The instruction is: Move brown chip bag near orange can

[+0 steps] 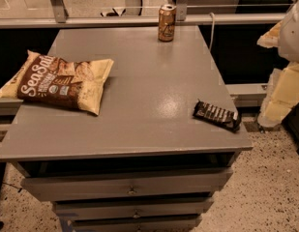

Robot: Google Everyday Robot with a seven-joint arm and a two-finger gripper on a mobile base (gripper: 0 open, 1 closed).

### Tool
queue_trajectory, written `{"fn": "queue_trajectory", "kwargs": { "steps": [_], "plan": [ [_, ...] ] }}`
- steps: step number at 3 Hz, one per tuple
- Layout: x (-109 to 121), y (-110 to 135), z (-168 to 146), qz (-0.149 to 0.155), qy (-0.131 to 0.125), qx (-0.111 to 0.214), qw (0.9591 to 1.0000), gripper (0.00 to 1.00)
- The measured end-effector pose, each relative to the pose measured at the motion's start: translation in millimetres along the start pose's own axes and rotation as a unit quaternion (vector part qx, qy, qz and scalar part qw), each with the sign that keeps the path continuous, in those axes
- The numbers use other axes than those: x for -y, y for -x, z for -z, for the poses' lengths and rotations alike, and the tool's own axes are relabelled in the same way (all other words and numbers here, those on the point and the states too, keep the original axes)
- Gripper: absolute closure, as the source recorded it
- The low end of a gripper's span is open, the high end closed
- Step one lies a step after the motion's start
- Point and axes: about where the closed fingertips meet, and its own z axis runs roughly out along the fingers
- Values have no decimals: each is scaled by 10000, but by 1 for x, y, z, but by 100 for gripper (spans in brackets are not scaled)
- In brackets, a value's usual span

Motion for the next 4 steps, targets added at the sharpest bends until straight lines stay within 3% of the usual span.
{"fn": "queue_trajectory", "kwargs": {
  "steps": [1,2,3,4],
  "plan": [
    [0,4,-2,29,-34,75,10000,0],
    [7,30,-22,136,9,456,9989,0],
    [18,87,-58,393,114,1150,9925,0],
    [26,155,-94,635,289,1885,9796,0]
  ]
}}
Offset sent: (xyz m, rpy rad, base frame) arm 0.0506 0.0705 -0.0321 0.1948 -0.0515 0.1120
